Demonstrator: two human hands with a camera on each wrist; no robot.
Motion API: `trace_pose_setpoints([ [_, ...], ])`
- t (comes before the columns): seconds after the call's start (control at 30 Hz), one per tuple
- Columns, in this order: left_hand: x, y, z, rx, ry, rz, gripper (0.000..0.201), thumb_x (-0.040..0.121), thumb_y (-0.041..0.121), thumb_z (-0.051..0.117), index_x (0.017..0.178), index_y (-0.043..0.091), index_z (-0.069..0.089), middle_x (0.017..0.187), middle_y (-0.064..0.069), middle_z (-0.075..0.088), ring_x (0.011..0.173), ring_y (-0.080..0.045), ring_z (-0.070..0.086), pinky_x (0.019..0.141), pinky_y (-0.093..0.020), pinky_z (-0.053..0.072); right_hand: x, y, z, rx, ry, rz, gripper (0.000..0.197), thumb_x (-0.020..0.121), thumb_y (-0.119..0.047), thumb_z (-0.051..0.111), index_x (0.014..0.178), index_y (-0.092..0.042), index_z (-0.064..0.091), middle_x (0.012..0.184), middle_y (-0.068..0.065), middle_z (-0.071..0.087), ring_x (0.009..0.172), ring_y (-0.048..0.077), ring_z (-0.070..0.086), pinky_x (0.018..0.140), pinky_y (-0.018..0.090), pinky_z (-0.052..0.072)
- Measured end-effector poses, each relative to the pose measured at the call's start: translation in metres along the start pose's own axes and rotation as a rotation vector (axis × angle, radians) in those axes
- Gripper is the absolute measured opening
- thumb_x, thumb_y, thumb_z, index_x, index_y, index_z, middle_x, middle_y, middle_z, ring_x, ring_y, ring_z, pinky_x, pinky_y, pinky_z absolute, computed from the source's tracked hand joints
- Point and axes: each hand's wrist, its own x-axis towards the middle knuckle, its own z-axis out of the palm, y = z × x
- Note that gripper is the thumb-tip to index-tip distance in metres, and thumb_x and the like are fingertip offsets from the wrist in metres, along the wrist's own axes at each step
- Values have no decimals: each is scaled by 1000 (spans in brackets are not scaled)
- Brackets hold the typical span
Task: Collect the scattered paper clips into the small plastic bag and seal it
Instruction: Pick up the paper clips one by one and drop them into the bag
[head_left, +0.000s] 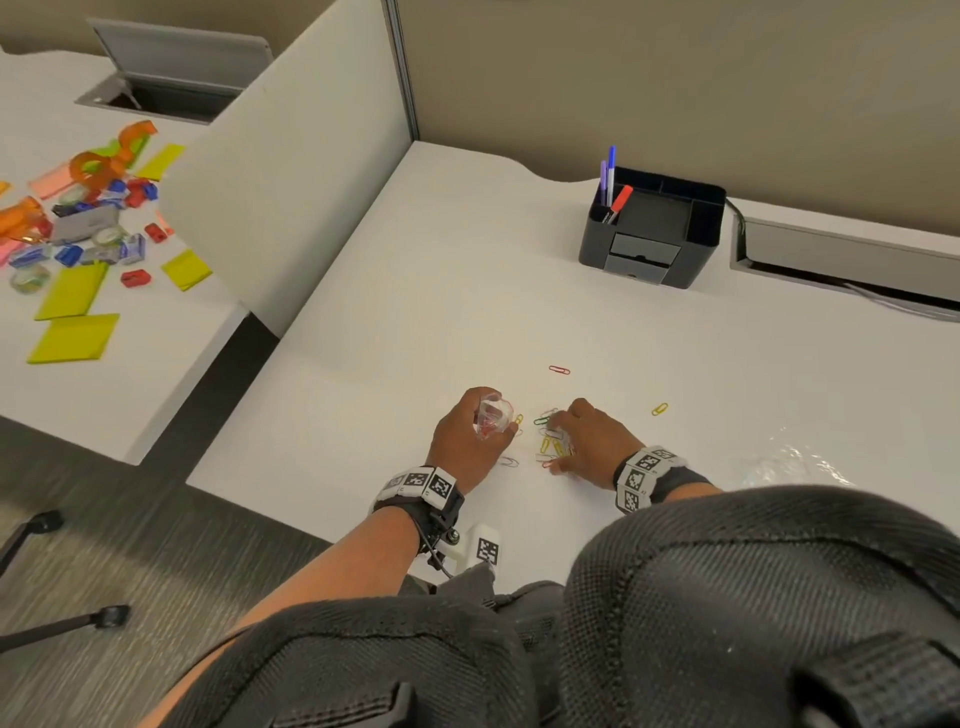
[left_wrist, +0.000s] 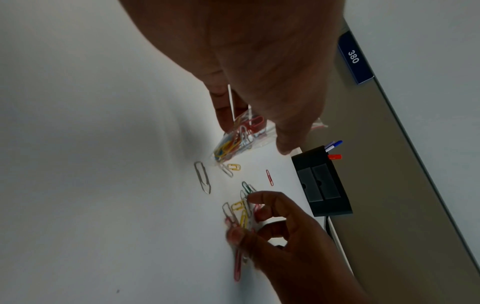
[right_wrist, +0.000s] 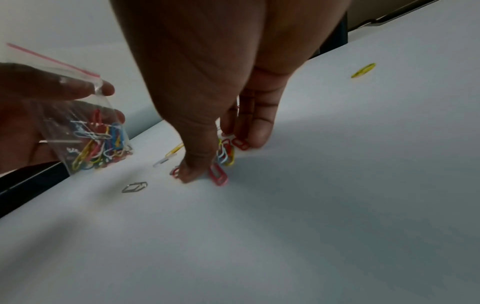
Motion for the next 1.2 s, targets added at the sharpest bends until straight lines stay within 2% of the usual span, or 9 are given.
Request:
trace_pose_setpoints([
  [0.1, 1, -1, -6, 8, 5, -5, 41, 83, 32, 71, 119, 29, 53, 105, 5, 67, 90, -14, 64, 75, -19, 45, 8, 1, 0, 30, 2, 13, 45, 87, -36, 67, 127, -21, 52, 118, 2, 46, 99, 25, 58, 79, 28, 40],
  [0.23, 4, -2, -10, 11, 22, -11, 41, 83, 31, 71, 120, 29, 53, 105, 4, 67, 89, -13, 64, 73, -16, 44, 16, 2, 0, 58, 11, 33, 29, 88, -32, 65, 114, -23, 57, 107, -2, 46, 94, 25, 59, 80, 31, 44],
  [0.3, 5, -1, -10, 4, 25, -10, 40, 83, 30, 71, 120, 29, 53, 106, 5, 67, 88, -11, 63, 70, -11, 42, 19, 0, -1, 45, 0, 51, 22, 88, -30, 64, 108, -23, 58, 101, -5, 43, 89, 23, 55, 78, 32, 44],
  [0.4, 6, 1, -9, 8, 22, -3, 41, 84, 30, 71, 120, 29, 53, 106, 6, 66, 88, -11, 63, 69, -7, 40, 23, -5, -3, -12, -49, 52, 12, 90, -27, 60, 100, -20, 59, 99, -3, 45, 90, 23, 54, 75, 31, 42],
  [0.57, 7, 5, -4, -9, 7, 7, 40, 83, 29, 72, 118, 29, 54, 106, 6, 66, 90, -13, 63, 71, -8, 42, 25, -8, -6, -76, -81, 27, 12, 90, -24, 54, 96, -16, 60, 103, 3, 53, 88, 22, 52, 73, 28, 39],
  [0.77, 5, 4, -4, -16, 5, 12, 40, 83, 29, 72, 118, 28, 54, 104, 7, 65, 88, -12, 63, 70, -8, 42, 21, -13, -6, -88, -85, 24, 5, 89, -16, 49, 85, -16, 51, 91, 3, 55, 82, 23, 53, 63, 26, 36],
  [0.9, 3, 1, -4, -16, 11, 8, 40, 82, 28, 72, 118, 28, 54, 103, 8, 65, 88, -11, 63, 69, -6, 41, 16, -6, -15, 85, 5, 103, 7, 87, -13, 54, 86, -15, 61, 90, -1, 63, 86, 21, 58, 72, 29, 45],
  [1.03, 1, 1, -1, -6, 5, 7, 41, 82, 29, 72, 118, 29, 53, 103, 7, 65, 88, -11, 63, 69, -7, 42, 12, -1, -30, 328, 98, 170, 3, 87, -17, 65, 84, -19, 65, 89, -4, 67, 75, 14, 69, 69, 24, 52],
  [1.2, 0, 4, 7, -3, -16, 4, 42, 80, 29, 73, 117, 31, 52, 102, 8, 64, 84, -7, 61, 68, -10, 43, 4, -28, -61, 453, 190, 30, 9, 88, -26, 68, 97, -22, 69, 78, -8, 70, 69, 5, 70, 67, 18, 48],
])
